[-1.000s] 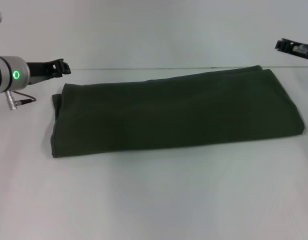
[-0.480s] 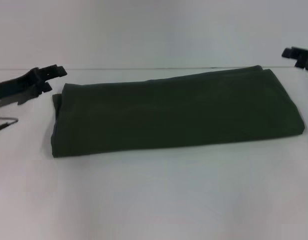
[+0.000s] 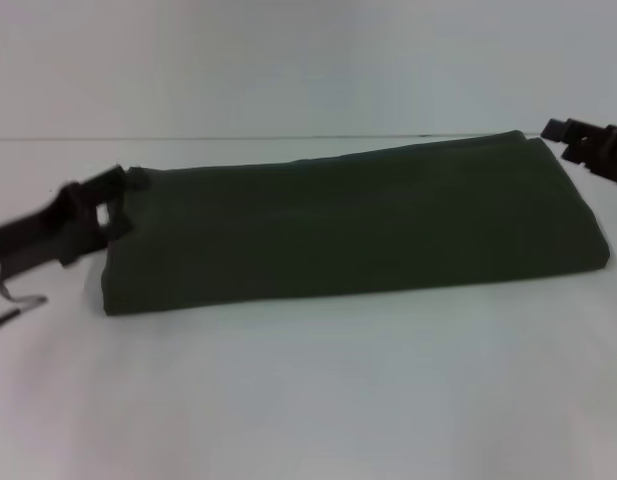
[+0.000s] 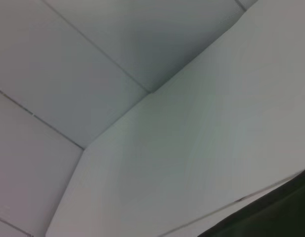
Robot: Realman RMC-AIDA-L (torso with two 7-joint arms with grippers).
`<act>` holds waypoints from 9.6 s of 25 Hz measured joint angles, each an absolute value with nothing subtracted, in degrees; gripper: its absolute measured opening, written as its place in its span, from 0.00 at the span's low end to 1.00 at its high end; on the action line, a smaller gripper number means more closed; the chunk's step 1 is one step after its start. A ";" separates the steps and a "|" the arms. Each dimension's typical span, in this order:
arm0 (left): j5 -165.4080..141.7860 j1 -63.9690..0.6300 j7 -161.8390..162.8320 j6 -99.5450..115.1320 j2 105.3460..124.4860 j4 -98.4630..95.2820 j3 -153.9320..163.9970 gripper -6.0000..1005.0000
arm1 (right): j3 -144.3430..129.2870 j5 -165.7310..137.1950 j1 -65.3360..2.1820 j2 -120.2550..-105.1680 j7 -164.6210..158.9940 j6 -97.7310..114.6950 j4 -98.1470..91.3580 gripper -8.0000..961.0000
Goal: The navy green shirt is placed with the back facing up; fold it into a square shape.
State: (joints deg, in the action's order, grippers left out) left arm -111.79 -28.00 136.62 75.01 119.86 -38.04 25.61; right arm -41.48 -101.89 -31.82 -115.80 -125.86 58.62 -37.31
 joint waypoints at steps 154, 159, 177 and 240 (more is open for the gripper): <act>-116.26 -30.26 128.64 57.87 118.95 -26.78 23.19 0.09 | -38.07 -101.33 -31.16 -115.92 -123.65 56.44 -31.81 0.63; -118.60 -27.66 131.30 57.87 118.59 -31.83 22.90 0.09 | -37.51 -101.34 -30.98 -115.93 -123.67 56.37 -31.53 0.63; -119.70 -28.88 132.96 71.11 116.87 -41.56 16.33 0.09 | -37.09 -101.34 -31.10 -115.98 -123.33 56.49 -31.11 0.63; -97.74 -25.44 127.14 77.05 121.98 -48.75 41.40 0.95 | -49.01 -128.46 -47.51 -112.46 -145.27 62.19 -30.00 0.63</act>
